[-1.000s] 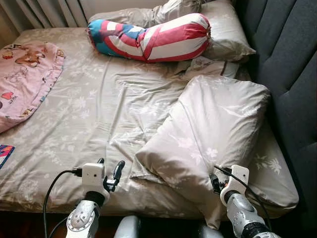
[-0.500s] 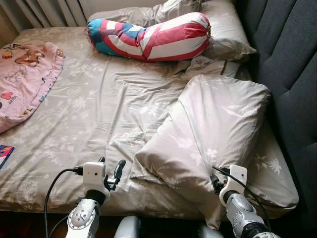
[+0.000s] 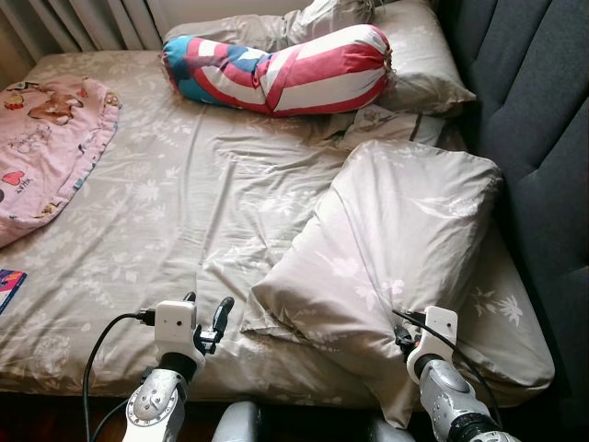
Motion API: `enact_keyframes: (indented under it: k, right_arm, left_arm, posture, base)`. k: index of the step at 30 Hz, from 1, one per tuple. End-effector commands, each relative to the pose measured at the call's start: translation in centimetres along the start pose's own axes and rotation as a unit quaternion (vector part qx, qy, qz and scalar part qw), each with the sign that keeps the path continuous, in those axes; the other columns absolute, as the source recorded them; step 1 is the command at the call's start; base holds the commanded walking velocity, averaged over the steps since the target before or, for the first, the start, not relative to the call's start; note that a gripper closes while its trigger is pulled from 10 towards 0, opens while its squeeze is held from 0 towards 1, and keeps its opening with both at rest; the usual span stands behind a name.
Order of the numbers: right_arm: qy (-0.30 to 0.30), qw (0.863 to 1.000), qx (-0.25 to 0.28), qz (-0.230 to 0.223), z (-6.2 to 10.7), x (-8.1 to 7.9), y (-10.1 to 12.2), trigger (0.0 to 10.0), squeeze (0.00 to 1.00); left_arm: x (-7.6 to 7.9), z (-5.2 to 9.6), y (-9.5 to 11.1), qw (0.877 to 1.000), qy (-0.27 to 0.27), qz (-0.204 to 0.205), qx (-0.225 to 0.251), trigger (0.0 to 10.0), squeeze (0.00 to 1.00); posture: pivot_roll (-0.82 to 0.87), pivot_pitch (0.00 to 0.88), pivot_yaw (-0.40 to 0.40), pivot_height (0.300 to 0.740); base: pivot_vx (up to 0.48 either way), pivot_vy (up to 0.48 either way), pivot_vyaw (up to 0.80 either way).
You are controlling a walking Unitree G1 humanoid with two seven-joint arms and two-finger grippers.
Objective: Clean up the room
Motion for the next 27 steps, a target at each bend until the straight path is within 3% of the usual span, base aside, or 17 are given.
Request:
enact_keyframes:
  k: [1, 8, 14, 18, 22, 24, 25, 27]
  right_arm:
    - [-0.003, 0.996, -0.086, 0.001, 0.8, -0.1, -4.6, 0.0, 0.0]
    - [-0.012, 0.997, -0.076, -0.001, 0.7, 0.2, -3.9, 0.0, 0.0]
    - [-0.056, 0.998, -0.038, 0.0, 0.4, 2.0, -1.8, 0.0, 0.0]
    - [-0.102, 0.992, 0.043, 0.068, 0.2, 3.7, 2.3, 0.0, 0.0]
    - [-0.137, 0.983, 0.092, 0.078, 0.4, 4.6, 4.6, 0.0, 0.0]
    - [-0.174, 0.973, 0.128, 0.085, 0.8, 5.6, 6.5, 0.0, 0.0]
    - [-0.208, 0.96, 0.163, 0.091, 1.2, 6.7, 8.3, 0.0, 0.0]
    - [-0.228, 0.952, 0.182, 0.094, 1.6, 7.4, 9.5, 0.0, 0.0]
  left_arm:
    - [0.1, 0.2, -0.5, 1.0, -0.002, -0.003, -0.009, 10.0, 0.0]
    - [0.1, -0.1, -0.3, 1.0, 0.002, -0.001, -0.006, 10.0, 0.0]
    - [-0.1, -0.5, -0.2, 1.0, 0.006, 0.0, -0.004, 10.0, 0.0]
    - [0.0, -0.6, -0.2, 1.0, 0.007, 0.002, -0.004, 10.0, 0.0]
    - [0.0, -0.8, -0.3, 1.0, 0.006, 0.002, -0.004, 10.0, 0.0]
    - [0.0, -0.9, -0.3, 1.0, 0.005, 0.003, -0.004, 10.0, 0.0]
    - [0.1, -0.9, -0.3, 1.0, 0.005, 0.003, -0.004, 10.0, 0.0]
    - [0.1, -1.0, -0.3, 1.0, 0.005, 0.003, -0.004, 10.0, 0.0]
  posture:
    - [0.16, 0.123, 0.054, 0.655]
    - [0.14, 0.137, 0.053, 0.655]
    - [0.12, 0.141, 0.054, 0.655]
    - [0.11, 0.144, 0.056, 0.655]
    - [0.1, 0.143, 0.057, 0.655]
    - [0.09, 0.142, 0.058, 0.655]
    - [0.09, 0.142, 0.058, 0.655]
    - [0.09, 0.14, 0.059, 0.655]
  base:
    - [0.0, 0.0, 0.0]
    - [0.0, 0.0, 0.0]
    - [0.0, 0.0, 0.0]
    - [0.0, 0.0, 0.0]
    - [0.0, 0.0, 0.0]
    - [0.0, 0.0, 0.0]
    - [0.0, 0.0, 0.0]
    - [0.0, 0.0, 0.0]
Point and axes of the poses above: a point about 5 cm out from each wrist's last joint towards the gripper, its own z axis pointing back from the gripper into the wrist, its own y axis along the axis of the wrist's last joint, x = y × z, the point moved 2 cm from there along -z, pointing out of the wrist towards the gripper, and after that the axes turned 5 degrees about -z, right-handed, at the moved point
